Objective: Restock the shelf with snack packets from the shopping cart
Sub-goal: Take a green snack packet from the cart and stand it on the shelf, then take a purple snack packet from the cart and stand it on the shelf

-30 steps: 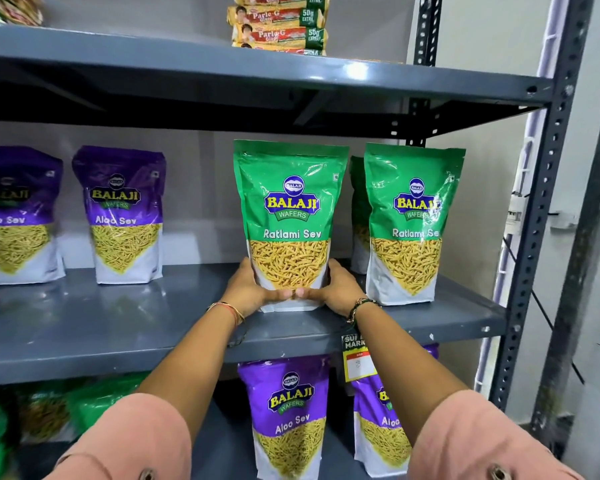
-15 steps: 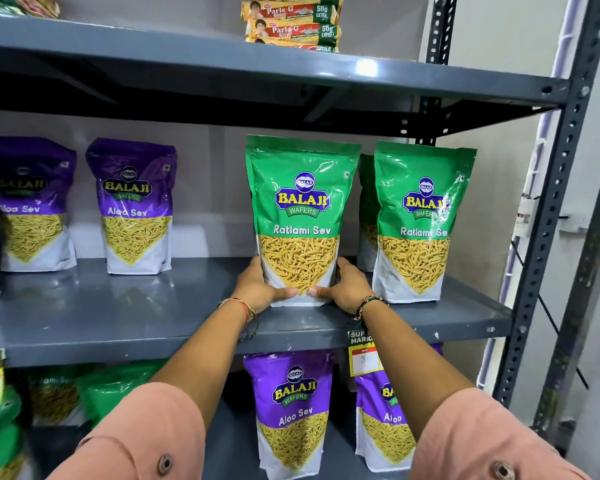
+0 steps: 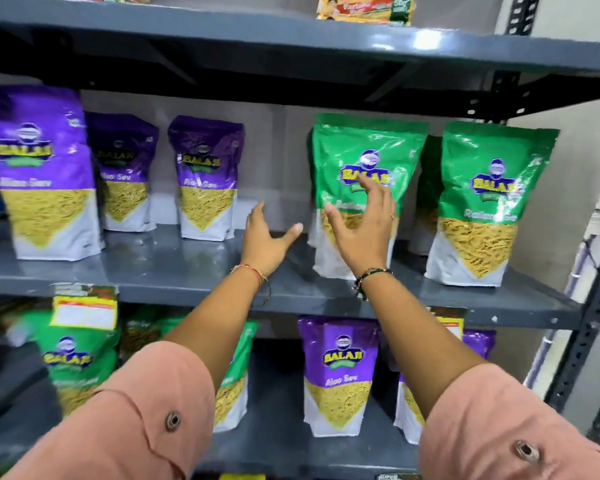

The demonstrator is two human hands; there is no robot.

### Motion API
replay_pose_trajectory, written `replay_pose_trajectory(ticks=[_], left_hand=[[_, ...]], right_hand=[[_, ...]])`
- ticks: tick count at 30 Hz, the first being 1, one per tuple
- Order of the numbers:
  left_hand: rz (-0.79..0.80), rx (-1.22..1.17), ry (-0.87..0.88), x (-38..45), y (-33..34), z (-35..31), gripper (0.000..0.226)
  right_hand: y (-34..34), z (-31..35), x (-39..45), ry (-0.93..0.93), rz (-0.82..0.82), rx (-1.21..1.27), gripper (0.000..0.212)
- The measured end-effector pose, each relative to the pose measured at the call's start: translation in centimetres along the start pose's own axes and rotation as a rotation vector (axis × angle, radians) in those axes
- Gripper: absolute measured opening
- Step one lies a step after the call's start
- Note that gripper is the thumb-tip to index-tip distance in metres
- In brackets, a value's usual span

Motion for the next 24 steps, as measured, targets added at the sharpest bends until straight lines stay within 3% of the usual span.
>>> replay_pose_trajectory(ticks=[4,9,16,19,24], left_hand=[[-0.102,0.096,0.120,-1.2,-8.7,-1.8,0.069],[-0.259,0.250,0.017,-5.4,-22.7,0.9,0.061],[-0.534,0.369,-0.329,-18.6,-43.8,8.9,0.064],[-0.668,0.307,-0.554,-26.8,-51.2,13.7,0.051],[-0.932,0.308,-0.908,-42.4,-60.7,19.9,0.066]], right_hand=[[4.6,7.0,-3.2,-0.080,0.036,0.144,0.045],[12.5,15.8,-12.3,-0.066,0.247,0.353,0.043],[23.0,27.5,-32.1,-0.110,0.775,0.493,0.049],[26.1,30.4,-42.0,-0.124,1.091,0.520,0.057],[28.9,32.5,-58.0,-0.209,1.616,0.393,0.069]])
Point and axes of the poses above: each hand's wrist, its own x-axis towards the middle knuckle, its own y-axis out of the palm, z = x × y, the point moved 9 cm from there along x, towards the middle knuckle, and after that the axes turned 15 degrees about -x, right-handed, at the moved point
